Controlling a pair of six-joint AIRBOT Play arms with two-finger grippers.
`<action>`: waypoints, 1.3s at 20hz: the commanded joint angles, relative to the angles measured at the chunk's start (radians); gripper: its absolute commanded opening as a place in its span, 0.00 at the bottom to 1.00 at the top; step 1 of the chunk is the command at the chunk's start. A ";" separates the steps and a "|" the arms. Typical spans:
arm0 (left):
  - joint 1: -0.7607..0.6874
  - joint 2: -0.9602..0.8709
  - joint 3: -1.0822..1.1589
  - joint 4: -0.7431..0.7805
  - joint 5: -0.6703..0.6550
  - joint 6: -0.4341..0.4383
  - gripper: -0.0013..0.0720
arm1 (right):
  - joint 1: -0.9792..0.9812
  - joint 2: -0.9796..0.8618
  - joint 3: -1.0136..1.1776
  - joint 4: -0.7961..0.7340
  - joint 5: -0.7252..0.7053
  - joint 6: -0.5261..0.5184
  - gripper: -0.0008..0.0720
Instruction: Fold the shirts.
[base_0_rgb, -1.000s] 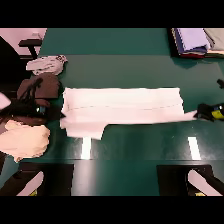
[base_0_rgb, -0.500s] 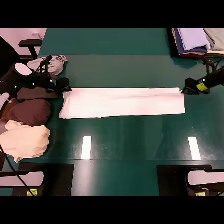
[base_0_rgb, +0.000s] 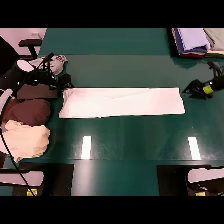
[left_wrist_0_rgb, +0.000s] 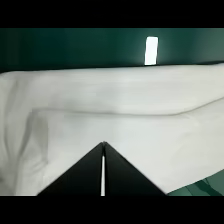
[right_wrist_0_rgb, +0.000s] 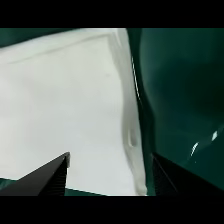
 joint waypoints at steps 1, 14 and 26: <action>-0.072 -0.002 0.004 -0.013 0.018 0.006 0.05 | -0.110 -0.028 -0.088 0.108 0.006 -0.041 0.83; -0.462 -0.206 0.212 -0.024 0.205 -0.088 0.05 | 0.081 -0.150 0.109 0.227 0.088 -0.082 0.03; -0.572 -0.452 0.412 -0.032 0.164 -0.114 0.05 | 0.335 0.190 0.433 0.233 0.098 0.021 0.03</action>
